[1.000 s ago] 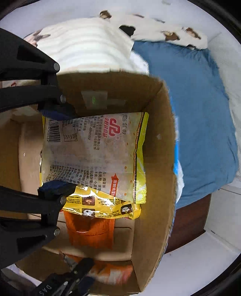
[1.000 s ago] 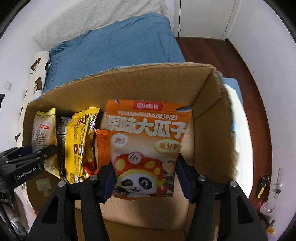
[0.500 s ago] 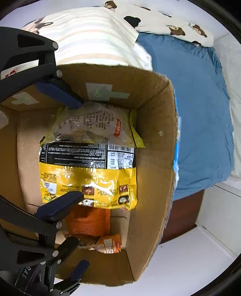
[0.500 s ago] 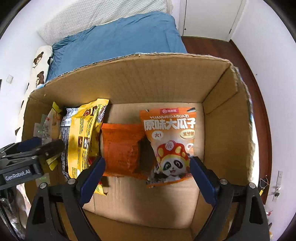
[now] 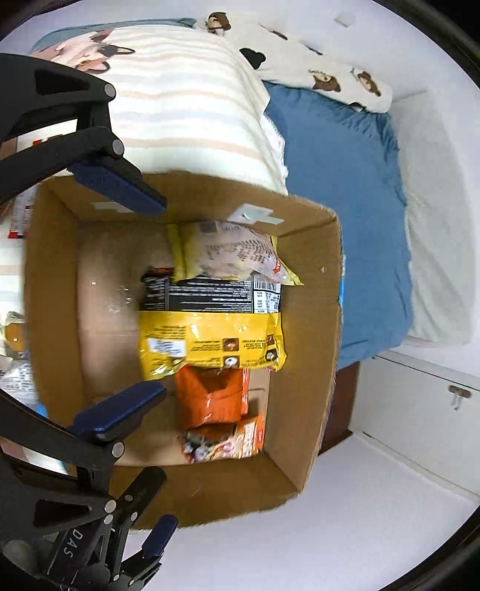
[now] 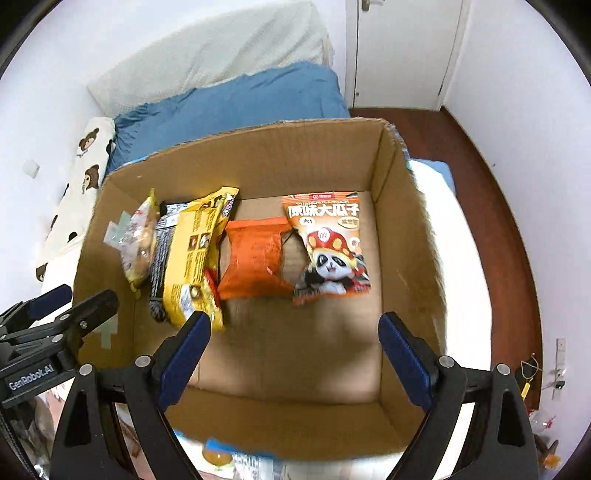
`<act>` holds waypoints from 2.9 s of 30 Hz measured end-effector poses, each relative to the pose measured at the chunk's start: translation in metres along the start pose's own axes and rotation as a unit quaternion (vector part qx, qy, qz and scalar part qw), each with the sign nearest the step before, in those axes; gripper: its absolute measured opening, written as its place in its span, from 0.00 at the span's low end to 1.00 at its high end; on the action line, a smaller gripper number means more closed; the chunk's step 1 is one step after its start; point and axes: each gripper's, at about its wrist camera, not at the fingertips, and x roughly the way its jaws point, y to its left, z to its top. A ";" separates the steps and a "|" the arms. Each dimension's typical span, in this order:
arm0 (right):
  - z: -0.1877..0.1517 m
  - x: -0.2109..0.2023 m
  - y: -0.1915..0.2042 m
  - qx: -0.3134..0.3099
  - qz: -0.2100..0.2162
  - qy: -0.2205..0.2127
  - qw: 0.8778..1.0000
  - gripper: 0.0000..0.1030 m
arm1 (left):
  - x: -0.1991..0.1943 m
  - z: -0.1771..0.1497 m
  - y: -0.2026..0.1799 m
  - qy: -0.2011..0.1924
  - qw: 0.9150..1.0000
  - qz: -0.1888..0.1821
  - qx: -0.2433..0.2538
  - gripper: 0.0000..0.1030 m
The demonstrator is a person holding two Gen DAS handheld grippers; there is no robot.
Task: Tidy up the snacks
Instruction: 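Carry both bags into the cardboard box and open both tools, then grasp the red candy packet with left tool while right tool grasps white wafer pack, then carry both packets into the cardboard box and open both tools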
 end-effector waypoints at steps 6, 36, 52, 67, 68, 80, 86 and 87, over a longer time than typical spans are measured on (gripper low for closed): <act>-0.037 -0.046 0.002 -0.006 -0.010 -0.052 0.999 0.91 | -0.037 -0.030 0.002 -0.055 0.998 0.017 0.015 0.90; -0.259 -0.033 0.006 -0.002 0.044 0.081 0.996 0.96 | -0.071 -0.250 0.079 0.006 0.997 0.005 -0.073 1.00; -0.309 0.063 0.026 -0.044 -0.006 0.168 0.985 0.72 | 0.023 -0.366 0.144 0.169 0.962 -0.018 -0.214 0.99; -0.315 0.064 0.020 -0.054 -0.007 0.160 0.986 0.54 | 0.051 -0.336 0.089 0.160 0.980 -0.007 -0.117 0.43; -0.313 0.060 0.019 -0.052 -0.006 0.158 0.986 0.53 | 0.049 -0.332 0.086 0.157 0.981 -0.009 -0.117 0.43; -0.273 0.006 -0.002 0.031 0.095 0.128 0.987 0.50 | 0.020 -0.253 0.008 0.117 0.988 -0.067 -0.081 0.43; -0.218 -0.046 -0.002 0.050 0.147 0.076 0.985 0.50 | -0.021 -0.180 -0.009 0.065 0.988 -0.122 -0.065 0.43; -0.207 -0.053 -0.001 0.052 0.152 0.067 0.985 0.50 | -0.031 -0.166 -0.012 0.055 0.988 -0.130 -0.061 0.43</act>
